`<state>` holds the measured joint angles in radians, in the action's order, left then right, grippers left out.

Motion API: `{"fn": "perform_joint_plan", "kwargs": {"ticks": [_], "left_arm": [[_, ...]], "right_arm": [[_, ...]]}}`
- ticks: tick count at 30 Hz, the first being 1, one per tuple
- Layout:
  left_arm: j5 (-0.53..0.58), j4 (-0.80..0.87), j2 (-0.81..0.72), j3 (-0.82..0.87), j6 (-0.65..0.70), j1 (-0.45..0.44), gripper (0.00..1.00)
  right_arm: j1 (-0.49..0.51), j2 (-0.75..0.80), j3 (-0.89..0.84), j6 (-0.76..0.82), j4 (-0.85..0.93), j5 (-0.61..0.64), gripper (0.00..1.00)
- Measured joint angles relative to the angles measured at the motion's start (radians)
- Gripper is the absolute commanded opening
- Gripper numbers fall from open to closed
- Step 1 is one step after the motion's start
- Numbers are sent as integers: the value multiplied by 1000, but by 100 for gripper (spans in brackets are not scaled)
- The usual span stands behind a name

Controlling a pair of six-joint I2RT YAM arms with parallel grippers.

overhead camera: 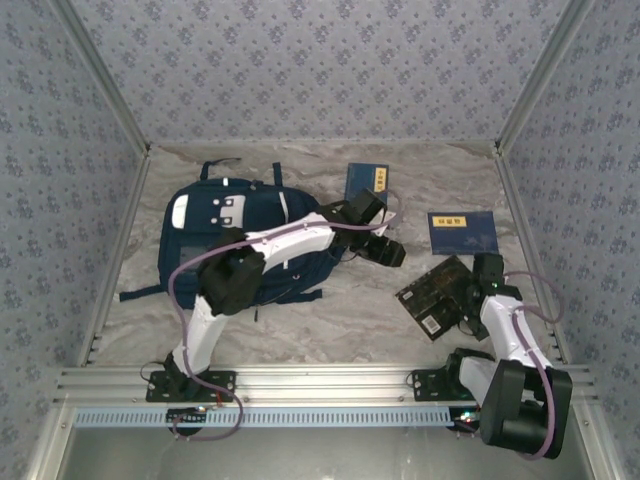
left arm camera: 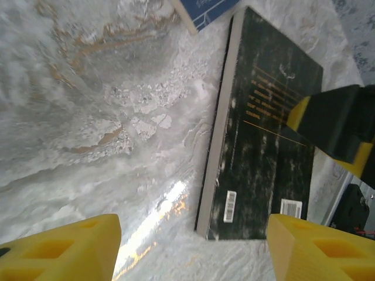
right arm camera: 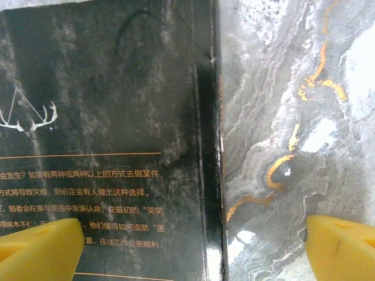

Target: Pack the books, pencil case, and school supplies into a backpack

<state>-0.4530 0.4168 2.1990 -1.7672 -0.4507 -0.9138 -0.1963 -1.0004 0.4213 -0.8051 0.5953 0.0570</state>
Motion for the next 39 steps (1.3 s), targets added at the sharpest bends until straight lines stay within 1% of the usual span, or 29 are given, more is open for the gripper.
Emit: {"fn": "perform_joint_plan", "kwargs": {"ticks": [5, 12, 17, 20, 22, 27, 32, 36, 39], "left_arm": [[-26, 6, 91, -89, -7, -4, 67], [-56, 65, 205, -239, 20, -48, 66], [-64, 109, 260, -285, 42, -85, 66], [-67, 117, 265, -300, 49, -94, 66], [-77, 122, 267, -300, 49, -97, 64], [-121, 118, 274, -299, 26, -114, 55], [-174, 55, 262, -261, -26, -119, 44], [-208, -21, 226, -195, -82, -119, 43], [-237, -110, 200, -137, -145, -119, 43]], "right_arm": [[35, 5, -8, 23, -13, -2, 95], [80, 35, -25, 36, -35, 3, 95], [88, 72, -40, 36, -40, 3, 95], [90, 84, -47, 36, -44, 3, 95], [92, 88, -50, 36, -46, 3, 95], [94, 91, -53, 36, -49, 3, 95], [95, 91, -57, 36, -53, 7, 95], [99, 91, -60, 36, -56, 11, 95], [99, 90, -64, 36, -61, 17, 95]]}}
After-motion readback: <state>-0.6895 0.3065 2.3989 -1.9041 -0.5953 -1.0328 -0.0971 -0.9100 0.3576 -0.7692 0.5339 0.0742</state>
